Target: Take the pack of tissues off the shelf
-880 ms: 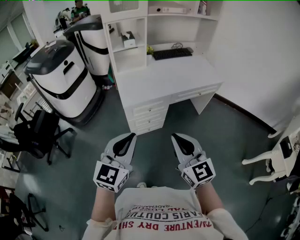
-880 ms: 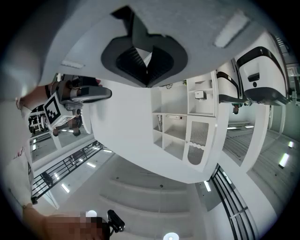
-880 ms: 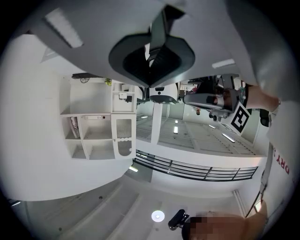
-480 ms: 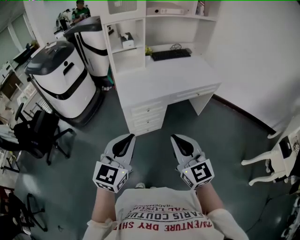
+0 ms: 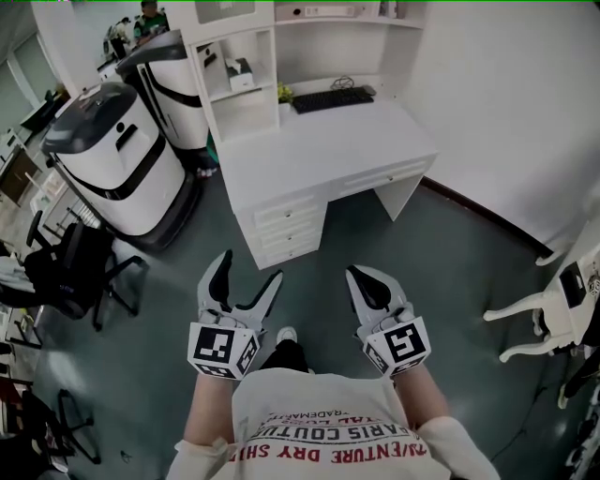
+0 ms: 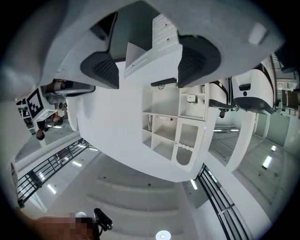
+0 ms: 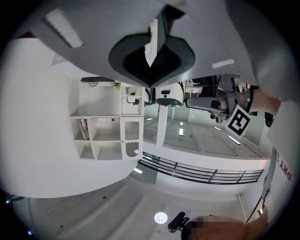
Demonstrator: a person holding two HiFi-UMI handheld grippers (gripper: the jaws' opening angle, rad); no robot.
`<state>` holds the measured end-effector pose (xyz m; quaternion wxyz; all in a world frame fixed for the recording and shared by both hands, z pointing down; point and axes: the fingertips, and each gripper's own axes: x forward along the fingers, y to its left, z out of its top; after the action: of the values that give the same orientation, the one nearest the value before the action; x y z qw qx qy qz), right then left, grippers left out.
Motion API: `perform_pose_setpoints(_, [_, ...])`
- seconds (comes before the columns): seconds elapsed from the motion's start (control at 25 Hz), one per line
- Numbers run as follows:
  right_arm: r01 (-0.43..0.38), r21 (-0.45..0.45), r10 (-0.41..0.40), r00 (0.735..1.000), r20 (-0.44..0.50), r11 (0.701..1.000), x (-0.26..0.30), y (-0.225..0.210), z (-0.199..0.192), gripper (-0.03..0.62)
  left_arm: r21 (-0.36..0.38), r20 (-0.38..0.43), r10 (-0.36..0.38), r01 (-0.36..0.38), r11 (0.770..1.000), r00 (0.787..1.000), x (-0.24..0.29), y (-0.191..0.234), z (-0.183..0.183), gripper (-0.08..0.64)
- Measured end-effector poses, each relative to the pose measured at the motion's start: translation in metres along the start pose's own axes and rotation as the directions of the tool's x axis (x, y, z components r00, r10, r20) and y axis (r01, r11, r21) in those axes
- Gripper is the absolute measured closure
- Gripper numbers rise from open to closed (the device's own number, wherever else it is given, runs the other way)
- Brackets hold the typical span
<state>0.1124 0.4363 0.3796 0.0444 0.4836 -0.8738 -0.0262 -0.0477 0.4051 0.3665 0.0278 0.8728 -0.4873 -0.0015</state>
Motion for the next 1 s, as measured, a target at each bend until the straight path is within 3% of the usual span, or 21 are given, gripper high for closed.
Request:
perform_pose_setpoints(0.4, [0.017, -0.013, -0.017, 1.0, -0.011, 1.0, 0.079, -0.043, -0.012, 0.591, 0.0, -0.063, 0.006, -0.006, 1.0, 0.998, 0.082, 0.052, -0.022, 0.163])
perform_pose_setpoints(0.72, [0.004, -0.036, -0.005, 0.999, -0.036, 0.999, 0.201, -0.1, -0.012, 0.591, -0.031, -0.049, 0.039, -0.041, 0.999, 0.998, 0.185, 0.144, -0.013, 0.163])
perform_pose_setpoints(1.0, [-0.011, -0.056, 0.008, 0.999, -0.042, 0.998, 0.315, -0.144, -0.006, 0.591, -0.016, -0.027, 0.064, -0.065, 0.998, 0.998, 0.271, 0.227, 0.003, 0.163])
